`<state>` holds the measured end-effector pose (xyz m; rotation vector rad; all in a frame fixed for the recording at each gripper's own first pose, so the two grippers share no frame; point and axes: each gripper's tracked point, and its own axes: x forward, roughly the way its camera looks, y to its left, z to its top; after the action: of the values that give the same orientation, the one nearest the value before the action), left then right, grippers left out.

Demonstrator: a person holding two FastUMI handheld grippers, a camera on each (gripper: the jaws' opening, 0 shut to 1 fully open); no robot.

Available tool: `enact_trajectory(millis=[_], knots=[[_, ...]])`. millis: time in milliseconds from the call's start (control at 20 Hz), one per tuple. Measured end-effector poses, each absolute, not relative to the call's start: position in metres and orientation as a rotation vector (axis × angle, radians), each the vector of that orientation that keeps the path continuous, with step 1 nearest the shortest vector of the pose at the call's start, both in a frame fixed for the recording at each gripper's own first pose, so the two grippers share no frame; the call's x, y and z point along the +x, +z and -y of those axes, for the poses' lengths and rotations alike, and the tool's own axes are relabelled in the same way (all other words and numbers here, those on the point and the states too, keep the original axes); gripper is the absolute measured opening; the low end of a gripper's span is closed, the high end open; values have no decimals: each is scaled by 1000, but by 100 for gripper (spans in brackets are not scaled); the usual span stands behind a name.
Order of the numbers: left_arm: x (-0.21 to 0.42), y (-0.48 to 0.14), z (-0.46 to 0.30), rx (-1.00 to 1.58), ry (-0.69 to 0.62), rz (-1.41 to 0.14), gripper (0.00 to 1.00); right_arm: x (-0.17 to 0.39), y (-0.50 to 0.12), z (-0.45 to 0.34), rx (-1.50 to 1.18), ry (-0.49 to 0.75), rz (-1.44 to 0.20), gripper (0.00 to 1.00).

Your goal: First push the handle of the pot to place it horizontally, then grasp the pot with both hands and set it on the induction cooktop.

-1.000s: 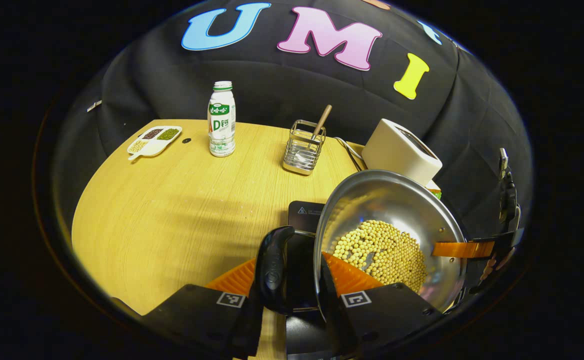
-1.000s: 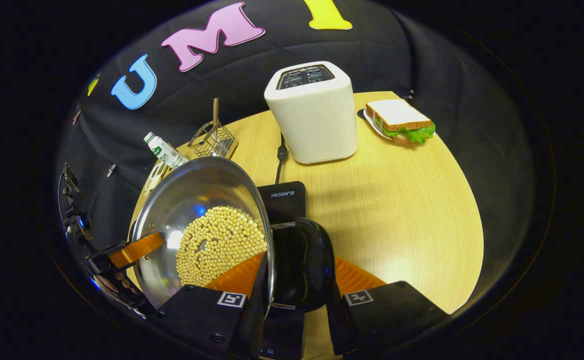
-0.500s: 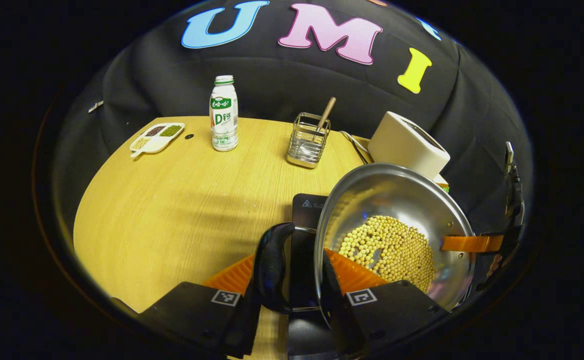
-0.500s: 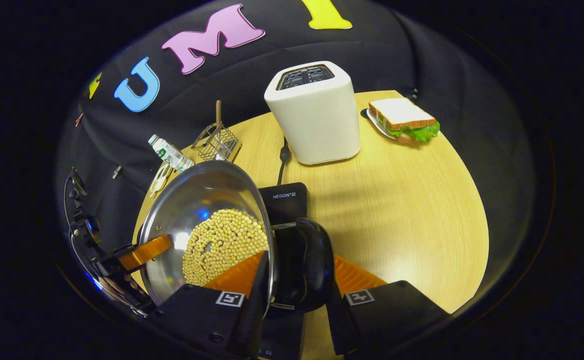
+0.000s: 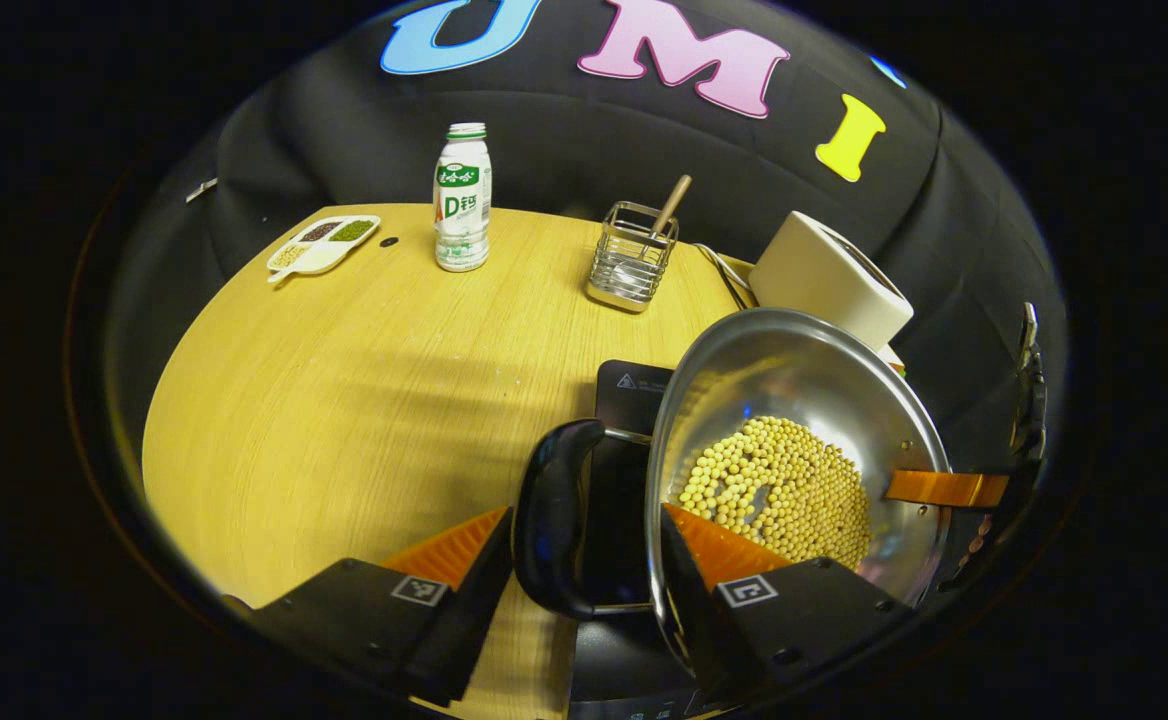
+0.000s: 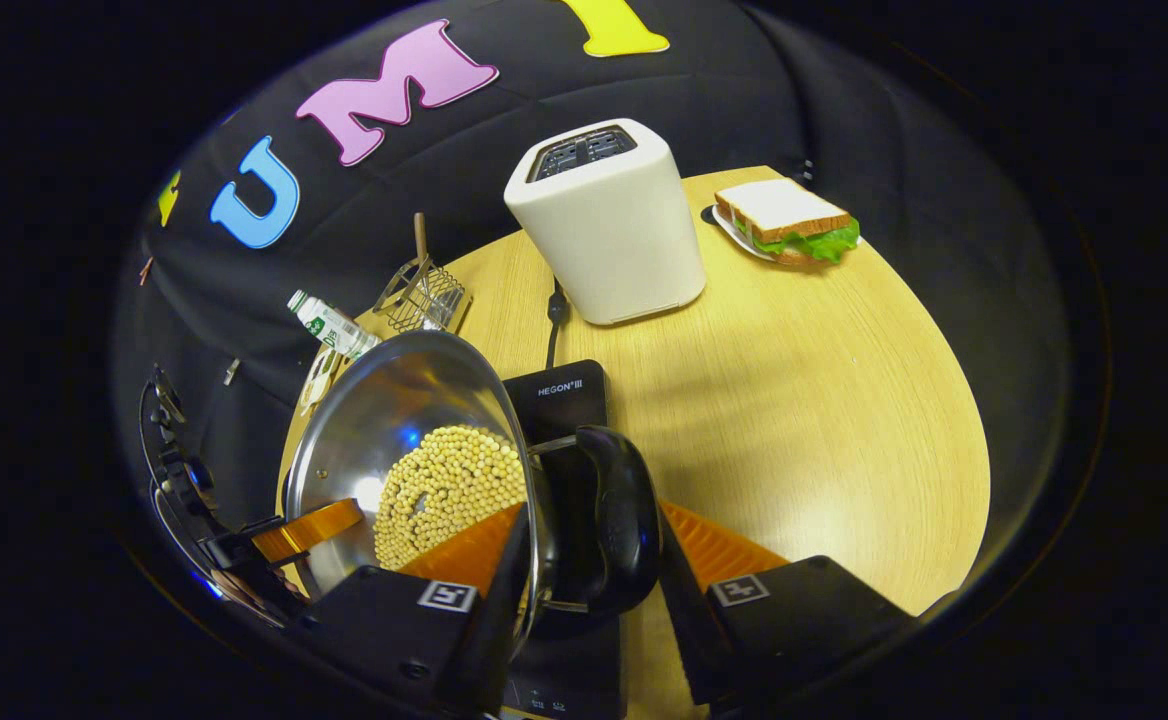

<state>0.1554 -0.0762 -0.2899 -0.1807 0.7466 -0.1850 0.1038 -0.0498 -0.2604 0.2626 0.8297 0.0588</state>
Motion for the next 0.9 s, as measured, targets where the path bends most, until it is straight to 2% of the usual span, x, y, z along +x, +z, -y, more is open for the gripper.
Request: enact_trajectory(millis=[50,150,200,450,600,700,900], knots=[[152,-289,76,-183,-193,-757,94,101,-258,50,261,55,-827,84],[142,-282,76,-186,-213,-749,96,91,-254,49,250,44,-814,88],[137,-275,72,-188,-219,-732,96,83,-249,52,240,26,-805,100],[93,-232,47,-257,-283,-633,99,32,-221,52,238,-81,-727,99],[68,-203,17,-203,-265,-538,95,2,-192,48,223,-120,-647,99],[52,-183,6,-188,-276,-461,95,-14,-172,44,210,-146,-583,99],[25,-144,-29,-189,-211,-307,95,-34,-119,28,203,-170,-414,99]])
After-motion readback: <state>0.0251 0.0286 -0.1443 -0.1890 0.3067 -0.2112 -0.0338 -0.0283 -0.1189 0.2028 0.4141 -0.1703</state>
